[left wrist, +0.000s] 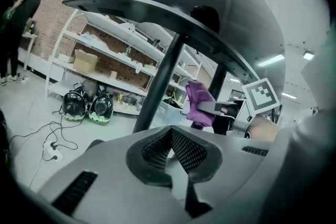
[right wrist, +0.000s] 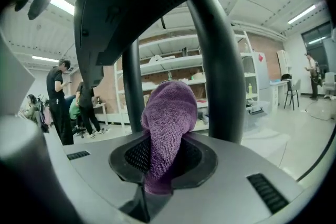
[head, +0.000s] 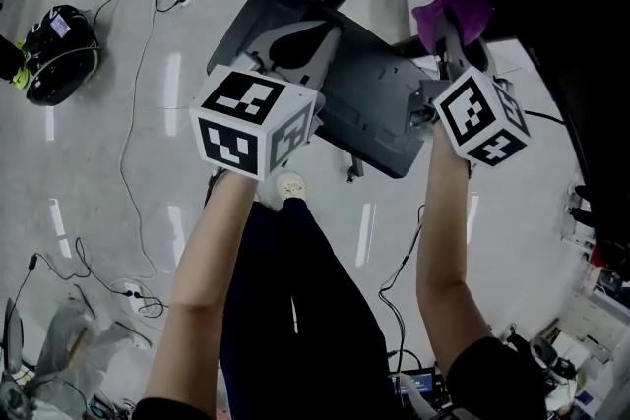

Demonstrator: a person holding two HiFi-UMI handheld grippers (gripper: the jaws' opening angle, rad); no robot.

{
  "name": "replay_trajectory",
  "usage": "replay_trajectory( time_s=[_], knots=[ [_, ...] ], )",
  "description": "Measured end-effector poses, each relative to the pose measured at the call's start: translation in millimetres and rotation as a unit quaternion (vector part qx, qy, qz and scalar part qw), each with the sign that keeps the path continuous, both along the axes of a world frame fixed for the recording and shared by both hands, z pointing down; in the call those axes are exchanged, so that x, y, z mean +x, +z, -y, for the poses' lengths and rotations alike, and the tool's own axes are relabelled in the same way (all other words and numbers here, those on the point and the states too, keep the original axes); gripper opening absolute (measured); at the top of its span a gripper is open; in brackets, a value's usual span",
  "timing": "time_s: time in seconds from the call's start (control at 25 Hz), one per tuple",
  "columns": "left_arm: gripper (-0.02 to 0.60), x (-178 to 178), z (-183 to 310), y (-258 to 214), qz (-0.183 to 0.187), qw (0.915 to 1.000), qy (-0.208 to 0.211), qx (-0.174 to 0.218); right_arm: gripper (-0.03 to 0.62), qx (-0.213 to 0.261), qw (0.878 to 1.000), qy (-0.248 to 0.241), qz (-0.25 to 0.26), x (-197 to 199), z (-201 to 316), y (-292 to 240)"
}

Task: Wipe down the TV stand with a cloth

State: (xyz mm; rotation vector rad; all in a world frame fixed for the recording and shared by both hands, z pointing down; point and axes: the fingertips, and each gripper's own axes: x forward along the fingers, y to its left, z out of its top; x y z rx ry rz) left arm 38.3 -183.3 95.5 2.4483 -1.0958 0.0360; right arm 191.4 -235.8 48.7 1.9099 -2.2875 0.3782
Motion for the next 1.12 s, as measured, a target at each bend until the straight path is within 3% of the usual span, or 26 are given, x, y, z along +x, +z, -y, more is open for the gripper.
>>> replay_trajectory(
  time_s=[0.32, 1.12],
  knots=[
    [0.006, 14, 0, -3, -0.001, 0.9999, 0.014, 0.001, 0.089, 0.032, 0.998, 0.025, 0.043, 21, 2, -25],
    [0.007, 26, -22, 48, -0.01, 0.999, 0.014, -0.041, 0.089, -0.033, 0.997, 0.031, 0.054, 31, 7, 58]
  ],
)
